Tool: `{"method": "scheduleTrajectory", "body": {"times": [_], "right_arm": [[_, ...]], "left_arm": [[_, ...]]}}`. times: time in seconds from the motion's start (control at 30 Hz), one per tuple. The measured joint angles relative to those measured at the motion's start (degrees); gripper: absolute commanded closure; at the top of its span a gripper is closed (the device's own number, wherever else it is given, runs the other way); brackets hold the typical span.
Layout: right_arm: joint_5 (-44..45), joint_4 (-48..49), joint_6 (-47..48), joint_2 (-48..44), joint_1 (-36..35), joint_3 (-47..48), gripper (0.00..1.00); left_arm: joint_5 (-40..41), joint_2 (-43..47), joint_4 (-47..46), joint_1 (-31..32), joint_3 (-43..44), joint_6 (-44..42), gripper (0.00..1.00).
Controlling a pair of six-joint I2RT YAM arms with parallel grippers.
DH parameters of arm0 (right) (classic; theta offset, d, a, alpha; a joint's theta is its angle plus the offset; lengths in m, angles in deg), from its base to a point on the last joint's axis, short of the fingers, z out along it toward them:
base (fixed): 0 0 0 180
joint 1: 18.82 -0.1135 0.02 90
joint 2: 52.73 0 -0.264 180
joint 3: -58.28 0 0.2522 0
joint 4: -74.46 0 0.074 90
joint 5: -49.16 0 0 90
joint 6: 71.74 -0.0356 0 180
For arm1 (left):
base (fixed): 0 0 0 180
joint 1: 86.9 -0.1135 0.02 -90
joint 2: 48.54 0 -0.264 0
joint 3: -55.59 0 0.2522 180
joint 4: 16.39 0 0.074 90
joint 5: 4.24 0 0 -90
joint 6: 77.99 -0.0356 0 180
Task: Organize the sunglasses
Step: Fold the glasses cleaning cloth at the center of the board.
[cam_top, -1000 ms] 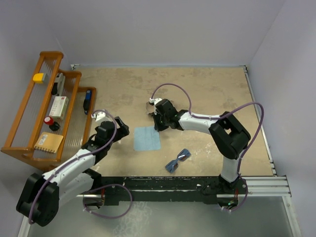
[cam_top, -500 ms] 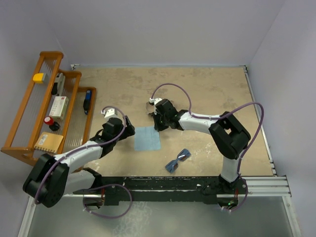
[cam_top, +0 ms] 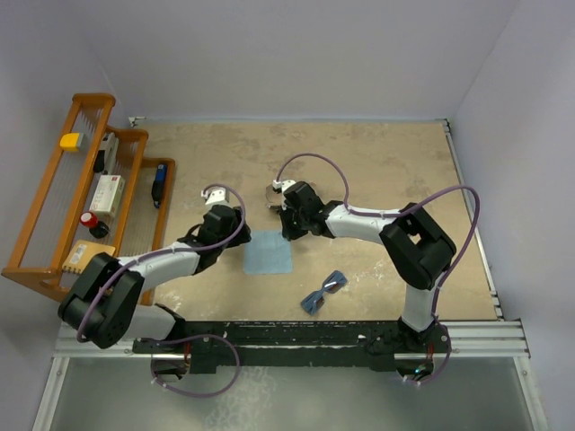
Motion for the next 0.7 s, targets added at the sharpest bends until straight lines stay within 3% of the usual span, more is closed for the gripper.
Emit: {"method": "scheduleTrajectory", "body": {"times": [0.53, 0.7], "right_arm": [[-0.1, 0.1, -0.1, 0.0, 0.2, -0.1, 1.0], [-0.3, 0.2, -0.1, 0.0, 0.2, -0.1, 1.0]], "left_arm": [[1.4, -7.6, -0.4, 3.9, 4.0, -3.1, 0.51], [2.2, -8.7, -0.7, 3.9, 4.6, -3.6, 0.71]]}}
